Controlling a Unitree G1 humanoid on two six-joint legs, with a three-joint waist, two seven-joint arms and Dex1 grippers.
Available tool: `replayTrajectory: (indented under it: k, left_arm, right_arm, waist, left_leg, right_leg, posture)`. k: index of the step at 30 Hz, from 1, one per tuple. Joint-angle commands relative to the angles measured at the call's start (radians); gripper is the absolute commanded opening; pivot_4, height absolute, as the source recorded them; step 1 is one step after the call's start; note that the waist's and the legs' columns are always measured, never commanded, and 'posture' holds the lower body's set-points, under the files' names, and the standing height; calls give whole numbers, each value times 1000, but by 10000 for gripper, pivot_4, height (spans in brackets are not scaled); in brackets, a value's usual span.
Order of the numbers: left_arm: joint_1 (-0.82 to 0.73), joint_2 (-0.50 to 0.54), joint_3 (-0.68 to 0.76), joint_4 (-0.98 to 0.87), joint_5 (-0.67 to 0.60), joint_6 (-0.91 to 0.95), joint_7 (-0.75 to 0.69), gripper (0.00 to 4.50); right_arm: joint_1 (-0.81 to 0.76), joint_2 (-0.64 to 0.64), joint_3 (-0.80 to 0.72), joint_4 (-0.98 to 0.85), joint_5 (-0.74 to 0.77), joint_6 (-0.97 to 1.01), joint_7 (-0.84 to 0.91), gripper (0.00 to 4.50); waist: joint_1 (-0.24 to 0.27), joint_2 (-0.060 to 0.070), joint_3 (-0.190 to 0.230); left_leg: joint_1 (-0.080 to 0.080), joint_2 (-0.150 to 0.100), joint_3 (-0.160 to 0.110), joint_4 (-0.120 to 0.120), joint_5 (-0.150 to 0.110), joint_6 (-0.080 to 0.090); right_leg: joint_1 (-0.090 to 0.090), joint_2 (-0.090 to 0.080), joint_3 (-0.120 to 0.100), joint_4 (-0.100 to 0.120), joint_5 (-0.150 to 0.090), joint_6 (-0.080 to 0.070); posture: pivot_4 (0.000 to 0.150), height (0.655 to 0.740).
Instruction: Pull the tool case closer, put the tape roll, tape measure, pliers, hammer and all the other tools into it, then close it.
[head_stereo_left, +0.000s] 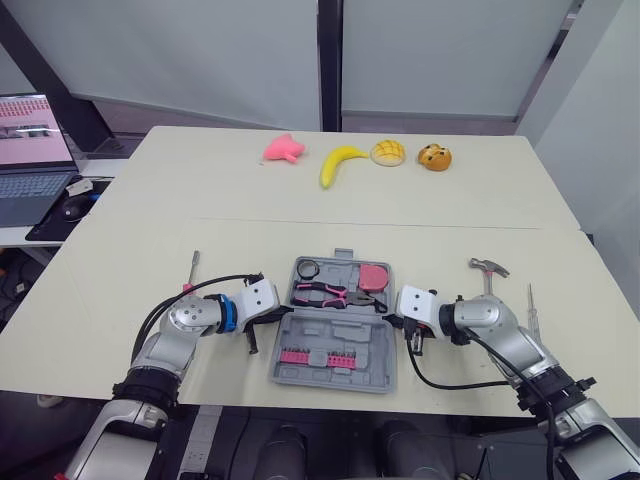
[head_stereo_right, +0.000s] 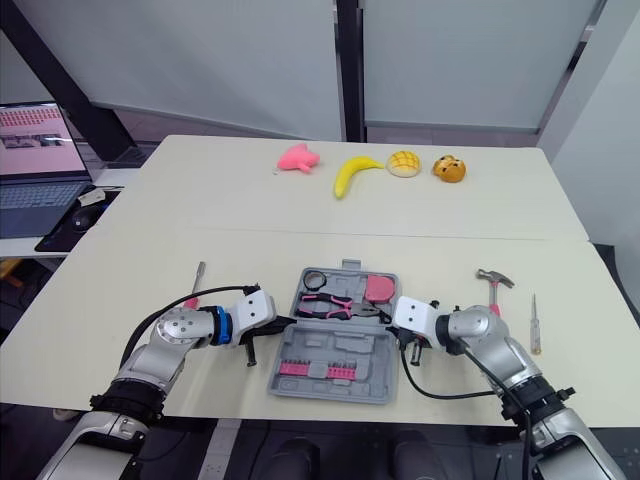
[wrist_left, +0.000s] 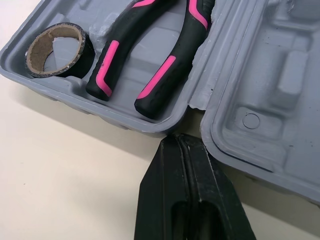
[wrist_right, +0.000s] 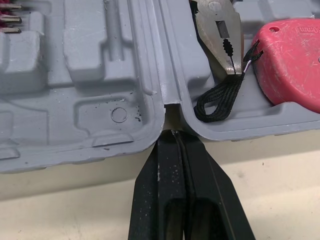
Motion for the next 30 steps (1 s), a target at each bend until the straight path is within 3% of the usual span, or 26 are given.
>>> replayTrajectory:
  k: [1, 10, 19, 24, 28, 30]
  left_arm:
    - [-3, -26, -30, 0, 7, -12, 5, 65]
    - [19, -5, -23, -25, -2, -4, -8, 65]
    - [85, 110, 85, -109, -97, 12, -41, 65]
    - [188, 188, 235, -228, -236, 70, -43, 65]
    - [303, 245, 395, -333, -349, 176, -31, 65]
    - [360, 273, 481, -355, -402, 229, -28, 3825]
  right_arm:
    - [-23, 32, 12, -20, 2, -22, -11, 0]
    - [-13, 15, 6, -37, -6, -1, -8, 0]
    - [71, -75, -79, -134, 25, 28, -31, 0]
    - [161, -126, -211, -272, 101, 49, -55, 0]
    - [244, -152, -381, -375, 193, 106, -88, 0]
    - [294, -179, -469, -406, 230, 124, -94, 0]
  waist:
    - [0, 0, 0]
    - [0, 0, 0]
    - [-1, 0, 0]
    - [1, 0, 0]
    - [0, 0, 0]
    - [1, 1, 0]
  left_leg:
    - [0, 0, 0, 0, 0, 0]
    - [0, 0, 0, 0, 0, 0]
    - [-2, 0, 0, -8, 0, 0]
    - [-17, 0, 0, -10, 0, 0]
    - [-17, 0, 0, -11, 0, 0]
    - [-17, 0, 0, -12, 0, 0]
  right_leg:
    - [0, 0, 0, 0, 0, 0]
    - [0, 0, 0, 0, 0, 0]
    - [-2, 0, 0, -7, 1, -2]
    - [-17, -1, -1, -7, 3, -5]
    - [-17, -2, -2, -9, 2, -5]
    - [-16, -2, -2, -9, 1, -5]
  posture:
    - [1500, 7400]
    - [1500, 7400]
    - [1500, 7400]
    - [1500, 7400]
    - [1500, 7400]
    - [1500, 7400]
